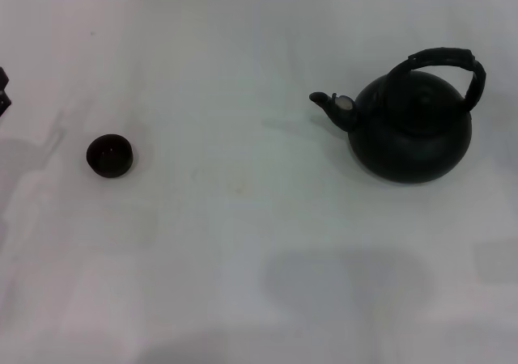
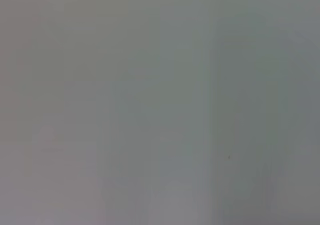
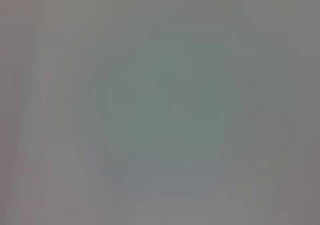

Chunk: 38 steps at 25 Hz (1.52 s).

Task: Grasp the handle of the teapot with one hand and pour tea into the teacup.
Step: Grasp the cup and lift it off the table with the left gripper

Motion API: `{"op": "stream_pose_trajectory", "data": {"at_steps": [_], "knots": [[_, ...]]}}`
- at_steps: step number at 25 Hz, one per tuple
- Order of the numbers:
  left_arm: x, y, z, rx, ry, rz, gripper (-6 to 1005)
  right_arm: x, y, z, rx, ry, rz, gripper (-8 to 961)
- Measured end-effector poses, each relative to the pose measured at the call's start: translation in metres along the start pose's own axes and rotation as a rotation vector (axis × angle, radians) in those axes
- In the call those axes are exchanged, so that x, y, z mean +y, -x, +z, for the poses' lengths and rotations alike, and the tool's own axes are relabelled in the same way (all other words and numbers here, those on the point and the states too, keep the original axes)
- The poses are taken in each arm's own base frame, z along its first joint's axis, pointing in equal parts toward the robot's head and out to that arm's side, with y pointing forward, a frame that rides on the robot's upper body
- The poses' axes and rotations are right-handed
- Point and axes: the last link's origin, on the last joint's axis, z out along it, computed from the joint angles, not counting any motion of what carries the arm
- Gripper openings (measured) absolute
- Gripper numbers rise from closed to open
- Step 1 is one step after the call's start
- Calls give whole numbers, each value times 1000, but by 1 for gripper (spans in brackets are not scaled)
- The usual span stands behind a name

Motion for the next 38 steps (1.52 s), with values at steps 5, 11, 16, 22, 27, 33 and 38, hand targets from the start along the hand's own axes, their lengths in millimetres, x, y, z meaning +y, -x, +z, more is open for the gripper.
{"op": "stream_pose_trajectory", "data": {"at_steps": [5, 11, 16, 22, 27, 33, 38], "knots": [[0, 2, -2, -8, -4, -6, 858, 1, 1, 3, -3, 3, 0, 576], [1, 3, -1, -14, -4, -7, 859, 1, -2, 6, 14, 1, 4, 575], [2, 3, 1, -14, -1, -7, 859, 2, -5, 5, 29, -3, 7, 574], [3, 5, 4, -37, 17, -52, 858, 6, -10, 9, 55, -3, 17, 573], [13, 11, 12, -195, 122, -105, 858, 8, -16, 18, 99, -1, 16, 572], [28, 4, 1, -311, 138, -41, 857, 12, -22, 26, 145, 13, 12, 570], [43, 1, -7, -377, 117, 5, 857, 12, -25, 31, 170, 12, 10, 569]]}}
